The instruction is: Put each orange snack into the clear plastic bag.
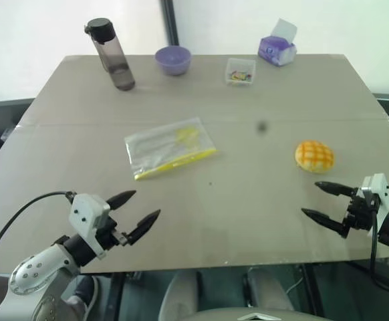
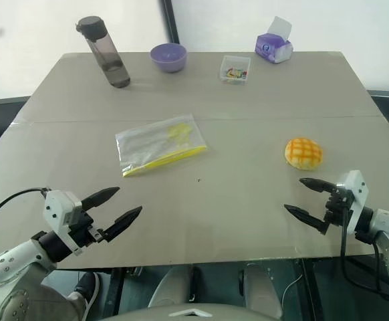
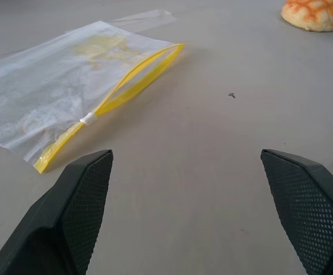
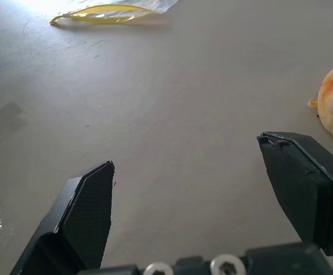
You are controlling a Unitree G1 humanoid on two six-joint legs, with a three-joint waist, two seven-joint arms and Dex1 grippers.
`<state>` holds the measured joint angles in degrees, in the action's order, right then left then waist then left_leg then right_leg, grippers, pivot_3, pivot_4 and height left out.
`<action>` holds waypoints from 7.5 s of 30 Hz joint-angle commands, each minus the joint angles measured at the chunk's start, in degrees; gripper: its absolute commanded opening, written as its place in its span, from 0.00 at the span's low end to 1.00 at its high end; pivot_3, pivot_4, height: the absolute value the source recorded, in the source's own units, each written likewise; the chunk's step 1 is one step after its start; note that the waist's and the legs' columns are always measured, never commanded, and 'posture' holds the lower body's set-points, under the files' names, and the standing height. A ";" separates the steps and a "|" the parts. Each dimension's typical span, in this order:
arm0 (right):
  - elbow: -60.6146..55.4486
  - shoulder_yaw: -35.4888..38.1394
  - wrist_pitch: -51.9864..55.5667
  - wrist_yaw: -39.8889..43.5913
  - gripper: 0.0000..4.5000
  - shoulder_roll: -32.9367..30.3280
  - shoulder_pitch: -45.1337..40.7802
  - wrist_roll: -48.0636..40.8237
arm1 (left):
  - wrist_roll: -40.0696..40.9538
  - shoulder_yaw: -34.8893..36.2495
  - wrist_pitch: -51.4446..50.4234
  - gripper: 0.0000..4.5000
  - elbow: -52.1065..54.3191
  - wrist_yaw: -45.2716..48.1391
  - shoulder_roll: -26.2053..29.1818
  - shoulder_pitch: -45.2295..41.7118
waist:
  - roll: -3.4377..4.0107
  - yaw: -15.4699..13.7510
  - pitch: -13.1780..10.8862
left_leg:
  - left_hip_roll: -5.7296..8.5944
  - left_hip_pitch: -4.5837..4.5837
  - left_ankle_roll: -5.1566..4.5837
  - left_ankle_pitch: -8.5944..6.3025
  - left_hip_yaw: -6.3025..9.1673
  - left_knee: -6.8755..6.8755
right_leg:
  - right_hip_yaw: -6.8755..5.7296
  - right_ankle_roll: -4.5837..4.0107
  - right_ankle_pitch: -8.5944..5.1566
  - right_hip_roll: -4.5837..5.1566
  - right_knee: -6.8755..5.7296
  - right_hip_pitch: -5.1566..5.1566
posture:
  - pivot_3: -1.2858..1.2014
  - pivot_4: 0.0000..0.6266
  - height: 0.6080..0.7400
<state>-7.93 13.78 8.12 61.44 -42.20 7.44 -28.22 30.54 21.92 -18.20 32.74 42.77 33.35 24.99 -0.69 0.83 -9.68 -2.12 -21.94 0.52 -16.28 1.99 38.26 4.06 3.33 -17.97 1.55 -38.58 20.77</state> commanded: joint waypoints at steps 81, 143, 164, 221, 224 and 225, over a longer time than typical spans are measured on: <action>-18.88 -0.96 14.29 -12.30 0.99 6.78 -6.66 -12.95 | 21.57 10.69 -58.47 0.98 -57.51 -33.84 -11.49 -52.57 | 1.46 -1.79 1.28 | 0.89 0.26 -0.11 0.09 0.72 0.13 | -0.51 0.30 -0.14 0.70 -0.27 -0.49 | 0.52 0.24 1.00; -16.59 -2.71 10.60 -12.46 1.00 8.82 -4.37 -8.78 | 26.89 3.38 -38.41 0.95 -28.78 -59.35 -20.06 -43.13 | 0.37 -1.83 0.55 | 1.80 -0.07 0.15 0.52 1.86 -0.55 | -1.58 0.66 -0.36 1.58 0.57 -0.86 | 0.52 0.24 1.00; -16.49 -4.89 10.12 -13.11 1.00 11.26 -4.64 -7.19 | 3.89 -7.63 -42.23 0.95 -36.23 -61.64 -33.41 -51.96 | 1.44 -3.23 1.23 | 2.48 -0.01 -0.09 0.81 2.32 -0.55 | -2.04 0.85 -0.37 2.20 0.58 -1.20 | 0.52 0.24 1.00; -14.93 -5.67 8.42 -14.96 1.00 13.53 -6.18 -5.15 | -23.38 -9.56 -45.22 0.49 -56.81 -62.95 -36.61 -62.92 | 1.81 -1.69 1.58 | 3.37 1.04 -0.09 0.90 3.61 -1.14 | -2.71 1.42 -0.63 2.60 0.70 -2.26 | 0.52 0.24 1.00; -14.72 -5.57 8.41 -14.91 1.00 13.41 -6.42 -5.17 | -22.40 -8.15 -44.93 0.31 -55.96 -61.73 -37.06 -62.60 | 1.81 -1.70 1.58 | 3.39 1.05 -0.06 0.92 3.64 -1.14 | -2.70 1.42 -0.63 2.60 0.70 -2.27 | 0.52 0.24 1.00; -14.72 -5.59 8.40 -14.90 1.00 13.39 -6.42 -5.15 | -22.30 -7.87 -45.07 0.27 -55.70 -61.46 -37.14 -62.49 | 1.81 -1.72 1.58 | 3.43 1.05 0.01 0.96 3.69 -1.14 | -2.67 1.43 -0.63 2.61 0.71 -2.26 | 0.52 0.24 1.00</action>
<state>-21.78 7.68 17.48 46.64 -28.80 1.90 -33.03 5.63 12.59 -59.15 -14.26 -21.54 -1.50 -42.38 1.11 -0.88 -8.10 1.32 -20.89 0.56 -15.31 5.70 37.11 1.39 4.76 -18.60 4.15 -37.87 18.51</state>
